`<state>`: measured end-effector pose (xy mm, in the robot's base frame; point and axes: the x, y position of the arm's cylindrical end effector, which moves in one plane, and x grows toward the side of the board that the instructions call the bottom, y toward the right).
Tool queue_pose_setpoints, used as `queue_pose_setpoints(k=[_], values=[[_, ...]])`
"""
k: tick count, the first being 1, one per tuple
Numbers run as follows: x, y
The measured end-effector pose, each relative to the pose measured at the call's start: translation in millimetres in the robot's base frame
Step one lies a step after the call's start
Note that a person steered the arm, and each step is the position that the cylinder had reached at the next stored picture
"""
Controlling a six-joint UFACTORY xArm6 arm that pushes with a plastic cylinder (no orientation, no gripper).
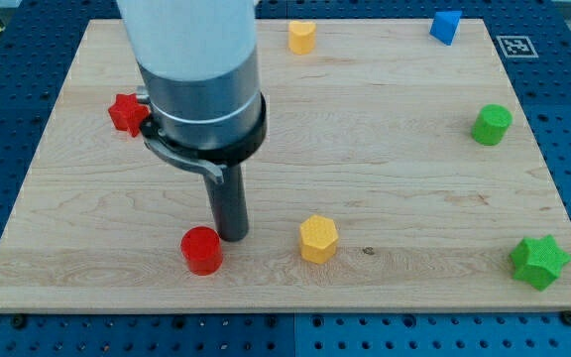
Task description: Place the red circle at the bottom left
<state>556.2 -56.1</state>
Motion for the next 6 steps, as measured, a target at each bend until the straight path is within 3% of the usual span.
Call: queue_pose_setpoints(k=[1,6], values=[[21.9,1.3],[9.0,-91.6]])
